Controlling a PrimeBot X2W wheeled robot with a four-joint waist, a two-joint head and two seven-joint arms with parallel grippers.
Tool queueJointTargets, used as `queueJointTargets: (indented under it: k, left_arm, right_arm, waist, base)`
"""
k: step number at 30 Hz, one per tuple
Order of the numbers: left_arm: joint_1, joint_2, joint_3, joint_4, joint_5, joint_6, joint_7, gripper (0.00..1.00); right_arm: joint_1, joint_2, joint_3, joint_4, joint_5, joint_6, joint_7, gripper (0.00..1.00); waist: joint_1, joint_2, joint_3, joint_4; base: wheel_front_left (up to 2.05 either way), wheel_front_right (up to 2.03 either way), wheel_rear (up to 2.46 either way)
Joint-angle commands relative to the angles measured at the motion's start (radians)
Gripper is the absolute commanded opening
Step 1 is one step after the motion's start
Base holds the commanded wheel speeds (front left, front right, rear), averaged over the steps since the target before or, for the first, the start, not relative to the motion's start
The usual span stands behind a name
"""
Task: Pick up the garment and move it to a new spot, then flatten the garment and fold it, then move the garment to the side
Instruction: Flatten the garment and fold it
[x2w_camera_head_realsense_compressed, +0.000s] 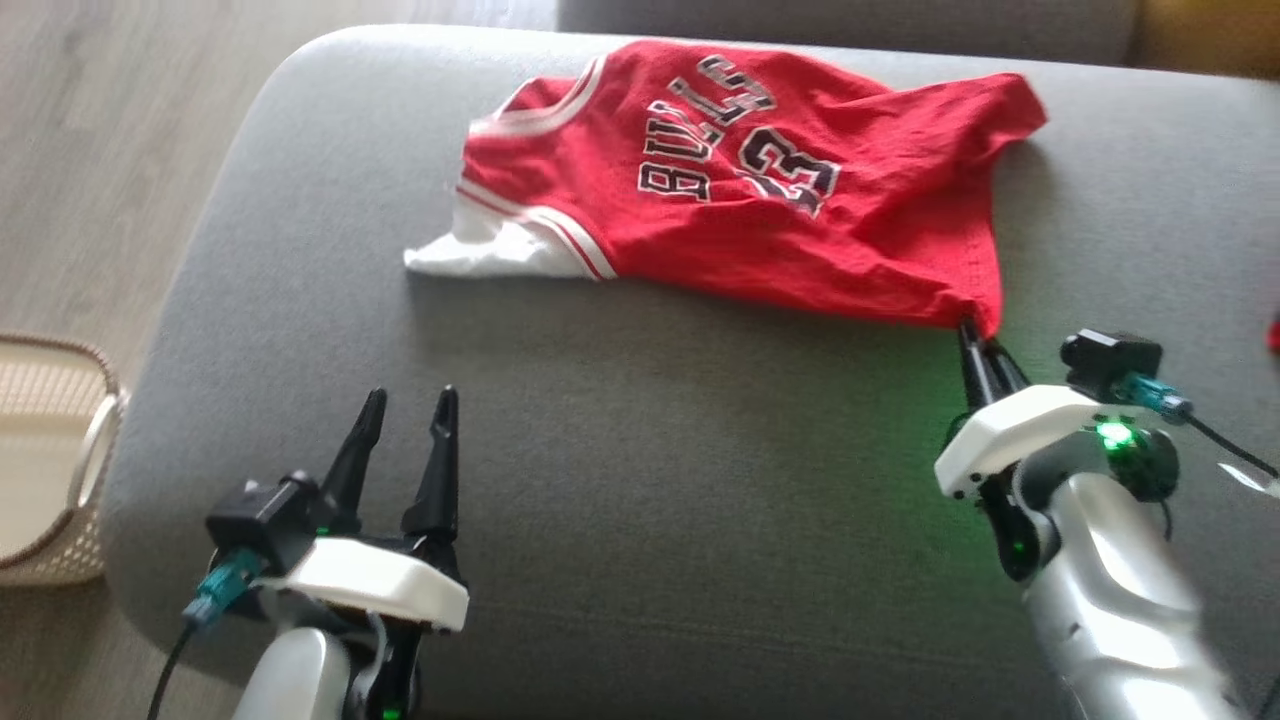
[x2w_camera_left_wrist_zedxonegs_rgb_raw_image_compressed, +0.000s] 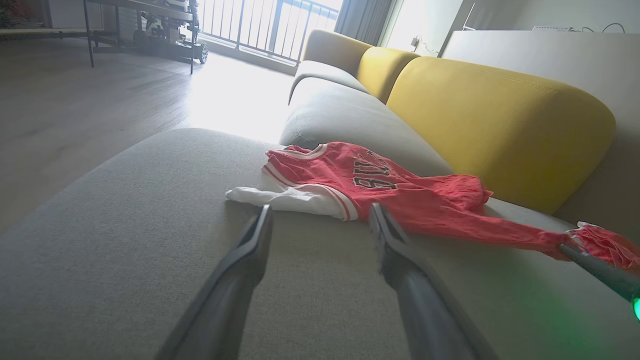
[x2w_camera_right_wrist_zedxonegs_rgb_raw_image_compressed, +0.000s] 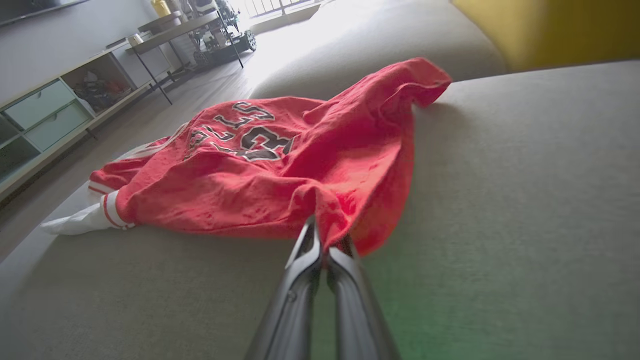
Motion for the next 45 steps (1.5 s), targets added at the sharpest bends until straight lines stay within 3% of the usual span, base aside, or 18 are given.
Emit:
queueJointTargets:
  k: [1, 15, 20, 21, 22, 23, 33, 45]
  left_arm:
    - [-0.015, 0.008, 0.042, -0.033, 0.009, 0.001, -0.012, 1.0]
    - [-0.004, 0.008, 0.045, -0.043, 0.011, -0.005, -0.012, 1.0]
    - [-0.006, 0.008, 0.043, -0.035, 0.011, -0.007, -0.012, 1.0]
    - [-0.007, 0.008, 0.041, -0.033, 0.011, -0.007, -0.012, 1.0]
    - [-0.008, 0.008, 0.039, -0.031, 0.011, -0.007, -0.012, 1.0]
    - [-0.01, 0.008, 0.038, -0.03, 0.011, -0.008, -0.012, 1.0]
    - [0.001, 0.008, 0.05, -0.02, 0.02, -0.01, -0.012, 1.0]
    - [-0.031, 0.031, -0.011, 0.069, 0.107, 0.004, -0.009, 1.0]
  right_arm:
    - [0.004, -0.001, 0.004, -0.058, -0.02, 0.0, 0.014, 0.0]
    - [0.286, 0.014, -0.154, -0.553, -0.165, 0.0, 0.343, 0.0]
    - [0.357, 0.016, -0.18, -0.617, -0.133, 0.0, 0.401, 0.0]
    - [0.363, 0.016, -0.18, -0.617, -0.136, 0.0, 0.399, 0.28]
    - [0.367, 0.016, -0.179, -0.614, -0.139, 0.0, 0.395, 0.92]
    - [0.369, 0.016, -0.179, -0.612, -0.143, 0.0, 0.39, 1.0]
    - [0.325, 0.016, -0.169, -0.677, -0.14, 0.0, 0.225, 1.0]
    - [0.346, 0.017, -0.007, -0.749, -0.043, 0.0, 0.126, 1.0]
  waist:
    - [0.0, 0.0, -0.022, -0.028]
    - [0.0, 0.0, -0.036, -0.088]
    - [0.0, 0.0, -0.036, -0.084]
    - [0.0, 0.0, -0.036, -0.082]
    - [0.0, 0.0, -0.037, -0.08]
    - [0.0, 0.0, -0.038, -0.078]
    - [0.0, 0.0, -0.06, -0.091]
    - [0.0, 0.0, -0.002, -0.154]
  base:
    - [0.0, 0.0, 0.0]
    - [0.0, 0.0, 0.0]
    - [0.0, 0.0, 0.0]
    - [0.0, 0.0, 0.0]
    - [0.0, 0.0, 0.0]
    - [0.0, 0.0, 0.0]
    - [0.0, 0.0, 0.0]
    - [0.0, 0.0, 0.0]
